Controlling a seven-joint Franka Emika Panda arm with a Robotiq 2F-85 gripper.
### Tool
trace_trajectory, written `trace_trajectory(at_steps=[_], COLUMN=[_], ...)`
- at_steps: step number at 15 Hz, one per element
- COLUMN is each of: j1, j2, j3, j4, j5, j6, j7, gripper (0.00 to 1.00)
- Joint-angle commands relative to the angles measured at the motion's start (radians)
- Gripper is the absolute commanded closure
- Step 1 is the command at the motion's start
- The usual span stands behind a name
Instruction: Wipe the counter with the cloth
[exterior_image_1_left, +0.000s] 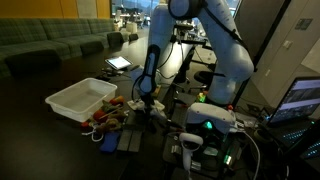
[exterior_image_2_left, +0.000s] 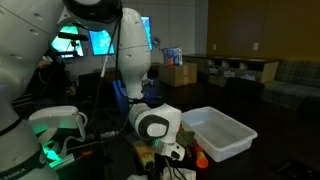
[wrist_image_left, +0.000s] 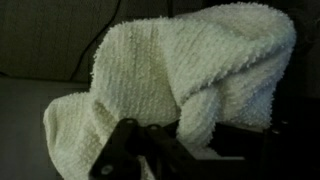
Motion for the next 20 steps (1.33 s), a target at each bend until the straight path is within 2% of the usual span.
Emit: trace_trajectory(at_steps=[1, 6, 9, 13, 16, 20], j1=[-0.016, -0.012, 0.002, 0.018, 0.003, -0.010], j2=[-0.082, -0.114, -0.104, -0.071, -0.060, -0.031], j3=[0.036, 0.129, 0.191, 0.254, 0.305, 0.386], j4=[-0.105, -0.175, -0.174, -0.132, -0.106, -0.054], j5=[-0.007, 0.002, 0.004, 0.008, 0.025, 0.094], j6=[-0.030, -0.032, -0.020, -0.013, -0.020, -0.025], j7=[-0.034, -0.082, -0.103, -0.124, -0.165, -0.181], gripper=[0.99, 0.98, 0.99, 0.99, 0.99, 0.98])
